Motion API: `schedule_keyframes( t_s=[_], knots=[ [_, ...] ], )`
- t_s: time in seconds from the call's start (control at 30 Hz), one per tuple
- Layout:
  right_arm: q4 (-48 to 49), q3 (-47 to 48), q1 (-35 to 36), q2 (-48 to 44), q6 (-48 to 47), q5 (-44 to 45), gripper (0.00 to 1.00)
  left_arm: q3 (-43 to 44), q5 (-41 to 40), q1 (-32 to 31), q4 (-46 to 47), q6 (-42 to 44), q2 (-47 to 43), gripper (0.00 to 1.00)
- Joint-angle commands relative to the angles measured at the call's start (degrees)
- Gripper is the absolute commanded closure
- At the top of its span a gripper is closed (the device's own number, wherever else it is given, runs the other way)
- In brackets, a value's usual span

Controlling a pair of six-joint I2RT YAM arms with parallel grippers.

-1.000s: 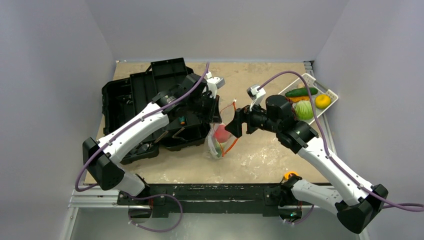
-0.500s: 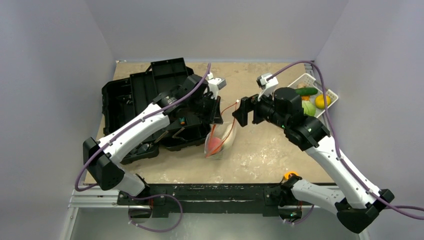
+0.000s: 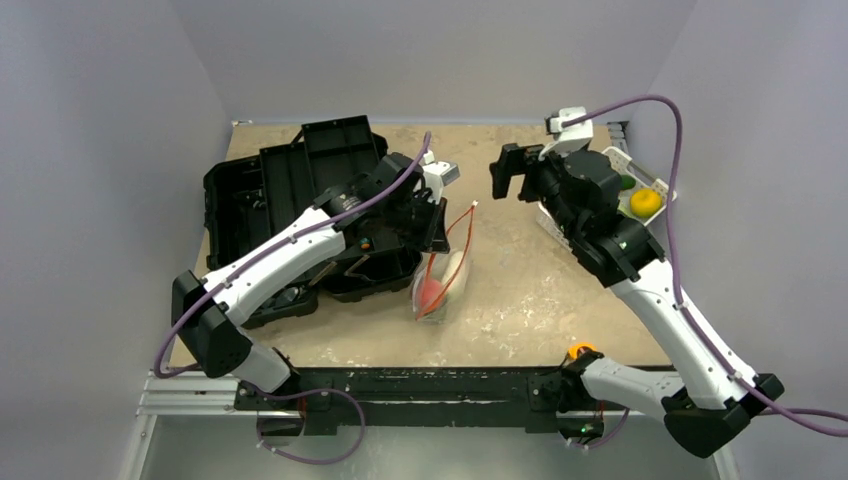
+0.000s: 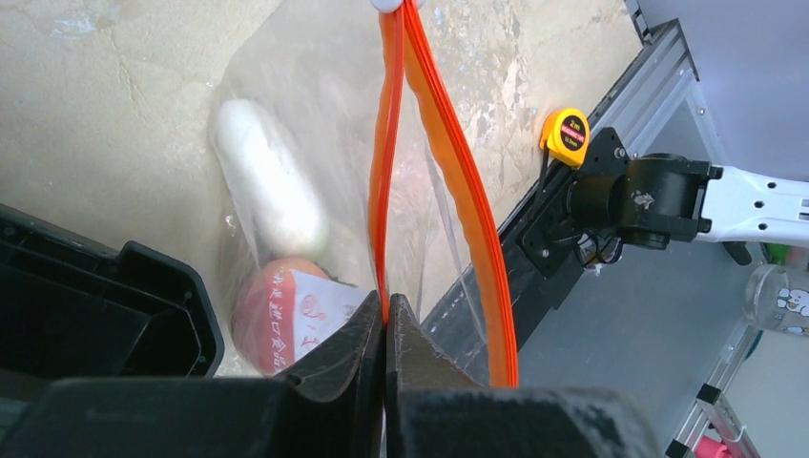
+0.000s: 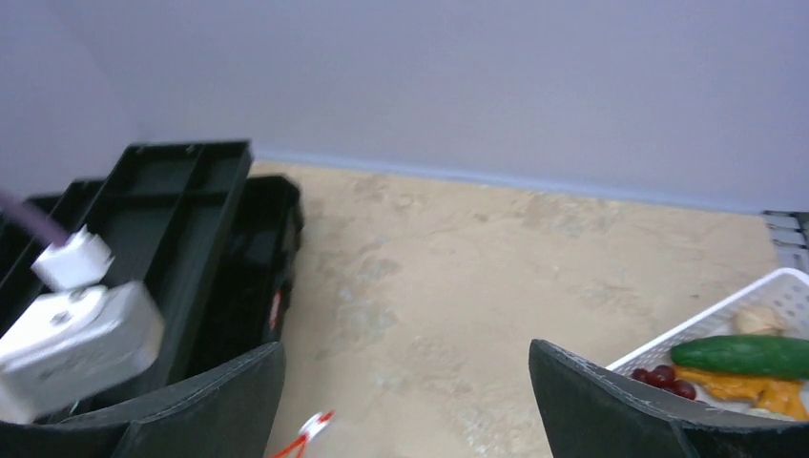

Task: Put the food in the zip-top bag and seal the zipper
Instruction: Pick up the fake vegetable from the bin.

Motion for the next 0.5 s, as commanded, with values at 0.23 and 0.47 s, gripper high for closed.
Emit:
schedule_keyframes(
  t_s=[0.23, 0.47],
  knots=[
    [11.1, -9.9, -24.6, -1.2, 18.3, 2.6, 0.01, 0.6, 0.3, -0.2, 1.7, 1.4, 0.5, 1.0],
    [17.6, -14.7, -29.6, 6.0, 27.5, 2.1, 0.01, 0.7, 0.1, -0.2, 1.6, 1.5, 0.1, 1.0]
  ],
)
